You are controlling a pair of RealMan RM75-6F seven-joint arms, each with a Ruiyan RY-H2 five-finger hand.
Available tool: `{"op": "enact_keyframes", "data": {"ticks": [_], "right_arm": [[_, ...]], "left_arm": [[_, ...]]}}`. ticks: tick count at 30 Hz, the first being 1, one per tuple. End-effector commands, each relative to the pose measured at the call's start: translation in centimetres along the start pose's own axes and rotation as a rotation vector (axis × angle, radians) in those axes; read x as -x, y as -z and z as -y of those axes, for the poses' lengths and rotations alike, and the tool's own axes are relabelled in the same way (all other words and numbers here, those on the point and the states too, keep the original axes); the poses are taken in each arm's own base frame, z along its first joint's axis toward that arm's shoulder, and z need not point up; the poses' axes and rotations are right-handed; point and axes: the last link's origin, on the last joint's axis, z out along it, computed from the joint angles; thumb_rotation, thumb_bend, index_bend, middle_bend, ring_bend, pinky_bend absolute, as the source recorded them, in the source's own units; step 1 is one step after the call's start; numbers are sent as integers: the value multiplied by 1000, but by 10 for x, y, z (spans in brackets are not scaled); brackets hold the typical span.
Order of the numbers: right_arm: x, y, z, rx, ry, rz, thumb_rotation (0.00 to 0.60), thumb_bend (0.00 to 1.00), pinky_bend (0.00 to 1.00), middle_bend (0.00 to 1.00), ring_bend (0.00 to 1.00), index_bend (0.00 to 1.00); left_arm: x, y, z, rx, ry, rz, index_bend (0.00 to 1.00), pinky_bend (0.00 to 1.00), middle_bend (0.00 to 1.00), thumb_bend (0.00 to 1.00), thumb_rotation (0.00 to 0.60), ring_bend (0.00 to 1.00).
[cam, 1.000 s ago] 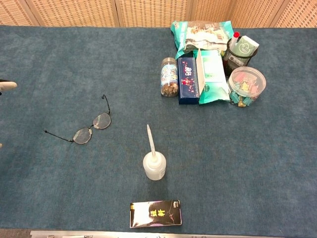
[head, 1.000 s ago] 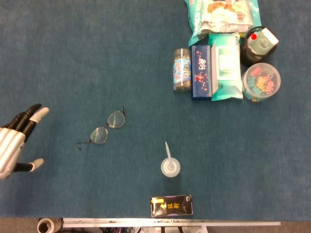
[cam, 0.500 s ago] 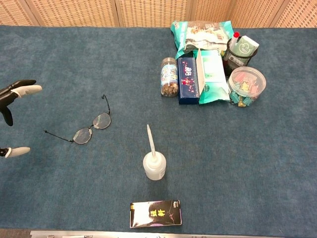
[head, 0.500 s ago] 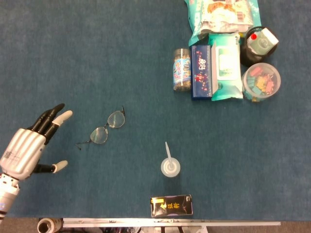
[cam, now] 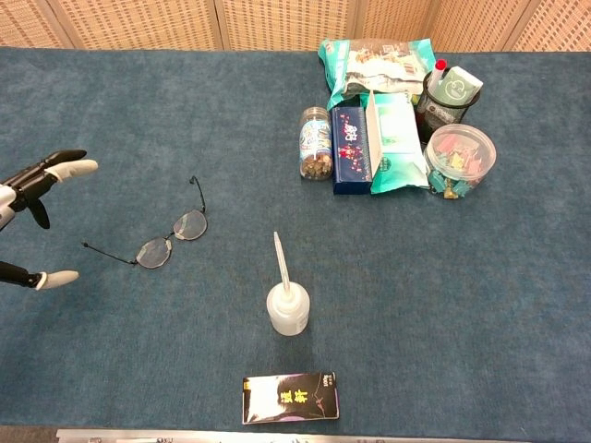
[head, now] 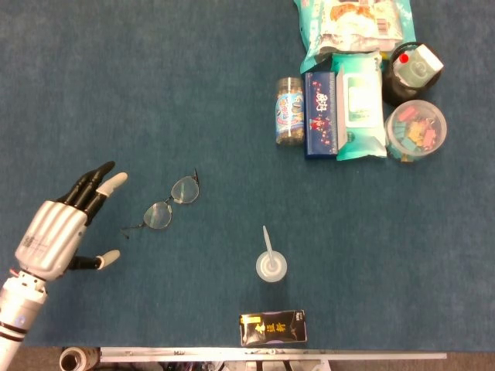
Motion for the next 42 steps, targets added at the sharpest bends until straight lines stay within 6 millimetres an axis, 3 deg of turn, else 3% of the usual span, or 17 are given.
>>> {"op": "enact_keyframes", "data": {"ticks": [1, 26, 42], "right_arm": [[-1, 1, 0, 0, -3, -3, 600, 520, 296, 447, 318, 561], [-5, 3, -3, 2, -16, -13, 600, 520, 296, 447, 318, 561], [-6, 3, -5, 7, -21, -16, 600, 520, 296, 447, 318, 561]], "left_arm": [[3, -6, -1, 0, -27, 8, 73, 434, 0, 16, 600, 85], [8, -35, -21, 19, -19, 13, 75, 434, 0, 15, 600, 85], [15, -52, -10, -38, -36, -32, 97, 434, 0, 16, 600, 85]]}}
